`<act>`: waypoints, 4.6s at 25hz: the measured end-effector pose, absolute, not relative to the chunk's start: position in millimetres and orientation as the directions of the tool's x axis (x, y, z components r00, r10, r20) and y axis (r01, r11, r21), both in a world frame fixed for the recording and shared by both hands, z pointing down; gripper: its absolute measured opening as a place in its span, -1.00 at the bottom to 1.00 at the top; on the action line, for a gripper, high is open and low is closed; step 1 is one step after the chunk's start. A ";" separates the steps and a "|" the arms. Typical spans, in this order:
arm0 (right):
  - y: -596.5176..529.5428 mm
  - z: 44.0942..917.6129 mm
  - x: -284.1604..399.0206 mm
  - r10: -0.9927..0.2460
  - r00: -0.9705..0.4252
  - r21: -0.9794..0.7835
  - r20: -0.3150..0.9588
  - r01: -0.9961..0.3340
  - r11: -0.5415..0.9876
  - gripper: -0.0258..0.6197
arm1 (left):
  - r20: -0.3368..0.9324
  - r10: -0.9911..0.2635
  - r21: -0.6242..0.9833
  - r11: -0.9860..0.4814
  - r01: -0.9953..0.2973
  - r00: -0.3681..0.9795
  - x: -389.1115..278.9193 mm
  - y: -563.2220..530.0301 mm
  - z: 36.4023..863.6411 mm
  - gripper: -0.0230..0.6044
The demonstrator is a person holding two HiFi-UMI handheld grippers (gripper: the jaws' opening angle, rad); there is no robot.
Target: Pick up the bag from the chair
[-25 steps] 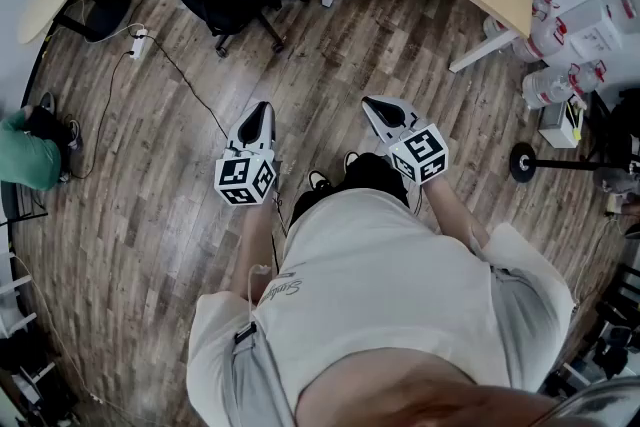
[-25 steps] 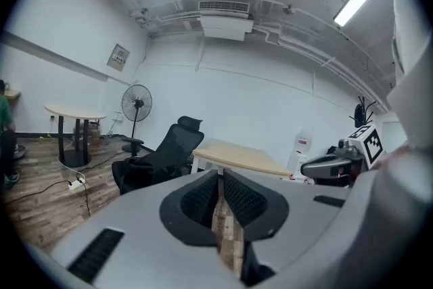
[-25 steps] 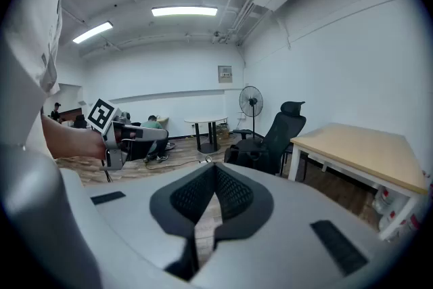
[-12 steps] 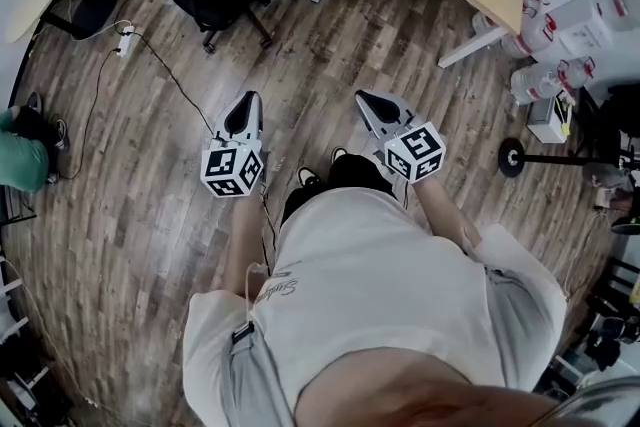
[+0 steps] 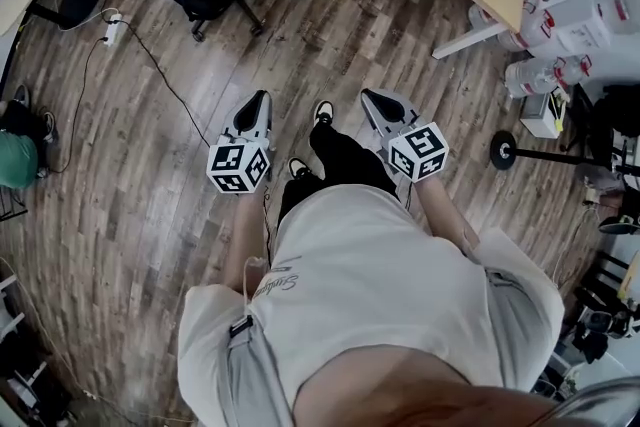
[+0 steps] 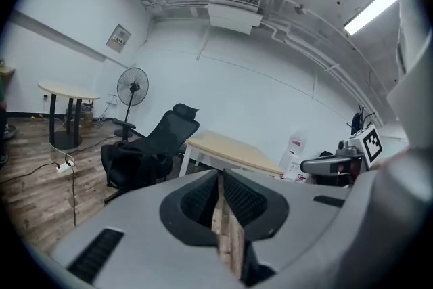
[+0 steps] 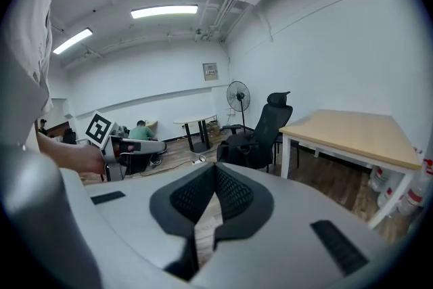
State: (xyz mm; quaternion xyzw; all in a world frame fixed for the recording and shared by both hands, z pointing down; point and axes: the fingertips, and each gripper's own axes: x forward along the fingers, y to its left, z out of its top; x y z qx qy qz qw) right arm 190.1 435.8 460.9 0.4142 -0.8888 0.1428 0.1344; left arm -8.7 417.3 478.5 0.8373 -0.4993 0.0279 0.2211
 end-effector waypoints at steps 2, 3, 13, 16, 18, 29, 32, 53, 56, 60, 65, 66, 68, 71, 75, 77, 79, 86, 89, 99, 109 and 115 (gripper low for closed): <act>428.0 467.5 192.9 -0.688 -0.628 -0.166 0.362 -0.770 0.616 -0.93 | 0.279 -0.824 0.328 -0.401 -0.856 0.493 -8.1 406.9 476.9 -0.81; 421.0 469.6 192.5 -0.684 -0.636 -0.177 0.358 -0.765 0.619 -0.93 | 0.284 -0.827 0.319 -0.396 -0.861 0.485 -9.6 399.8 475.1 -0.81; 295.3 460.6 160.2 -0.632 -0.724 -0.174 0.277 -0.684 0.708 -0.93 | 0.316 -0.833 0.248 -0.390 -0.887 0.454 -14.7 300.5 451.2 -0.81; 265.7 462.1 161.8 -0.608 -0.748 -0.189 0.264 -0.659 0.728 -0.93 | 0.306 -0.836 0.231 -0.399 -0.887 0.456 -2.1 276.3 446.4 -0.81; 250.2 461.8 160.8 -0.582 -0.773 -0.207 0.253 -0.631 0.748 -0.93 | 0.304 -0.840 0.228 -0.393 -0.891 0.448 2.6 263.0 444.3 -0.81; 182.8 464.7 170.2 -0.484 -0.845 -0.236 0.227 -0.530 0.815 -0.93 | 0.355 -0.845 0.222 -0.338 -0.914 0.399 26.5 216.2 452.9 -0.81; 176.1 467.4 166.9 -0.475 -0.852 -0.259 0.218 -0.520 0.814 -0.93 | 0.380 -0.835 0.225 -0.334 -0.915 0.398 28.6 210.2 455.0 -0.81; 115.1 464.5 185.2 -0.590 -0.775 -0.267 0.226 -0.632 0.727 -0.93 | 0.348 -0.796 0.296 -0.407 -0.864 0.495 44.1 115.6 451.8 -0.81; 103.2 458.9 170.6 -0.586 -0.778 -0.253 0.228 -0.629 0.735 -0.93 | 0.351 -0.803 0.306 -0.388 -0.870 0.481 24.3 108.7 455.9 -0.81; 84.9 449.1 148.5 -0.588 -0.773 -0.220 0.237 -0.632 0.743 -0.93 | 0.341 -0.816 0.297 -0.376 -0.878 0.466 -5.6 95.3 456.7 -0.81; 61.8 443.6 120.1 -0.599 -0.757 -0.194 0.261 -0.648 0.736 -0.93 | 0.327 -0.814 0.293 -0.395 -0.871 0.480 -37.6 74.8 458.2 -0.81; 58.0 445.9 114.9 -0.601 -0.754 -0.208 0.264 -0.653 0.728 -0.93 | 0.326 -0.813 0.288 -0.400 -0.870 0.482 -43.9 71.4 460.4 -0.81; 49.9 451.4 104.7 -0.609 -0.750 -0.260 0.259 -0.662 0.704 -0.93 | 0.327 -0.809 0.273 -0.414 -0.868 0.488 -56.6 64.4 466.5 -0.81; 40.3 457.2 89.5 -0.627 -0.732 -0.286 0.267 -0.681 0.674 -0.93 | 0.327 -0.792 0.253 -0.452 -0.856 0.515 -70.9 54.1 474.0 -0.81; 35.5 465.0 77.1 -0.608 -0.727 -0.266 0.319 -0.684 0.679 -0.93 | 0.303 -0.777 0.281 -0.480 -0.831 0.552 -80.0 49.3 474.5 -0.81; 28.8 468.3 72.6 -0.592 -0.731 -0.265 0.339 -0.678 0.686 -0.93 | 0.298 -0.784 0.281 -0.473 -0.835 0.544 -86.6 45.1 476.7 -0.81; 20.2 469.5 65.9 -0.581 -0.737 -0.261 0.346 -0.671 0.694 -0.93 | 0.301 -0.793 0.294 -0.451 -0.843 0.530 -95.4 40.8 483.7 -0.81; -17.6 479.2 39.7 -0.516 -0.776 -0.262 0.363 -0.616 0.743 -0.93 | 0.327 -0.825 0.311 -0.366 -0.877 0.460 -117.7 27.0 498.9 -0.81; -45.1 486.5 24.8 -0.475 -0.800 -0.270 0.366 -0.580 0.769 -0.93 | 0.345 -0.845 0.315 -0.306 -0.898 0.409 -134.0 13.2 500.5 -0.81; -152.2 521.8 5.2 -0.398 -0.818 -0.215 0.416 -0.514 0.831 -0.93 | 0.394 -0.848 0.349 -0.219 -0.911 0.355 -159.1 -50.9 514.3 -0.81; -233.2 559.4 1.8 -0.307 -0.832 -0.242 0.462 -0.452 0.859 -0.93 | 0.444 -0.824 0.376 -0.186 -0.908 0.352 -157.2 -105.1 530.8 -0.81; -243.8 581.1 1.4 -0.216 -0.835 -0.295 0.507 -0.404 0.866 -0.93 | 0.498 -0.813 0.379 -0.109 -0.919 0.302 -165.0 -109.4 545.5 -0.81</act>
